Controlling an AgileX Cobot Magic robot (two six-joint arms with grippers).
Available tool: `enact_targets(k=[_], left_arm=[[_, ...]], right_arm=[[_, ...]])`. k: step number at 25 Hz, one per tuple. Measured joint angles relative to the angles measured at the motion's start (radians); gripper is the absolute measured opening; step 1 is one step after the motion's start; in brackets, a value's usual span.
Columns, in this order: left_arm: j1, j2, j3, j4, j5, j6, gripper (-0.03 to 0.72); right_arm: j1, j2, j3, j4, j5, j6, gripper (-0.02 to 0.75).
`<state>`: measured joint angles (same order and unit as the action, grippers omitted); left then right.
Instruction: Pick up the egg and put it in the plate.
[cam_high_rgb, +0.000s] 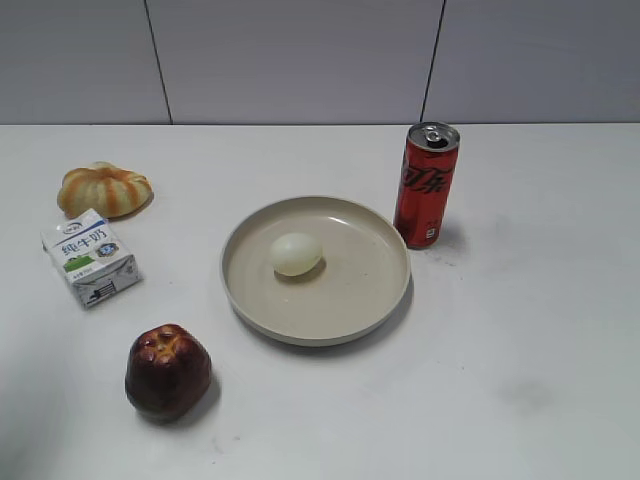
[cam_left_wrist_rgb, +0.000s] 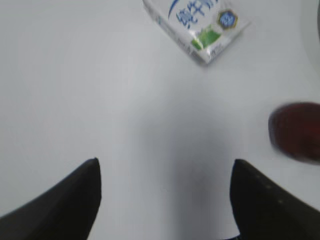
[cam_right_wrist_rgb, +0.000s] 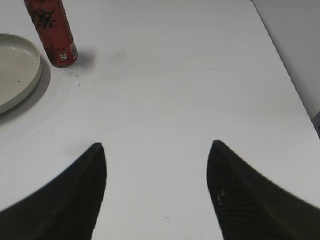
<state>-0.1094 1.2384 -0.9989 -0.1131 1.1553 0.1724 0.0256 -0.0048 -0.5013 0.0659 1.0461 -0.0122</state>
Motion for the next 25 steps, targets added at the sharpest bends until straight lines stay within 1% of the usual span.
enact_targets(k=[3, 6, 10, 13, 21, 25], left_arm=[[0.0, -0.115, 0.162, 0.0, -0.026, 0.0, 0.591], [0.0, -0.245, 0.297, 0.0, -0.028, 0.0, 0.591], [0.0, -0.429, 0.425, -0.005, -0.028, 0.0, 0.591], [0.0, -0.572, 0.45, -0.018, -0.027, 0.0, 0.591], [0.0, -0.951, 0.452, -0.022, -0.03, 0.0, 0.591], [0.0, -1.129, 0.481, -0.025, -0.092, 0.0, 0.591]], right_arm=[[0.0, 0.0, 0.0, 0.0, 0.0, 0.0, 0.482], [0.0, 0.0, 0.0, 0.0, 0.0, 0.0, 0.482], [0.0, 0.0, 0.0, 0.0, 0.0, 0.0, 0.482], [0.0, 0.0, 0.0, 0.0, 0.0, 0.0, 0.482], [0.0, 0.0, 0.0, 0.0, 0.0, 0.0, 0.482], [0.0, 0.0, 0.0, 0.0, 0.0, 0.0, 0.482]])
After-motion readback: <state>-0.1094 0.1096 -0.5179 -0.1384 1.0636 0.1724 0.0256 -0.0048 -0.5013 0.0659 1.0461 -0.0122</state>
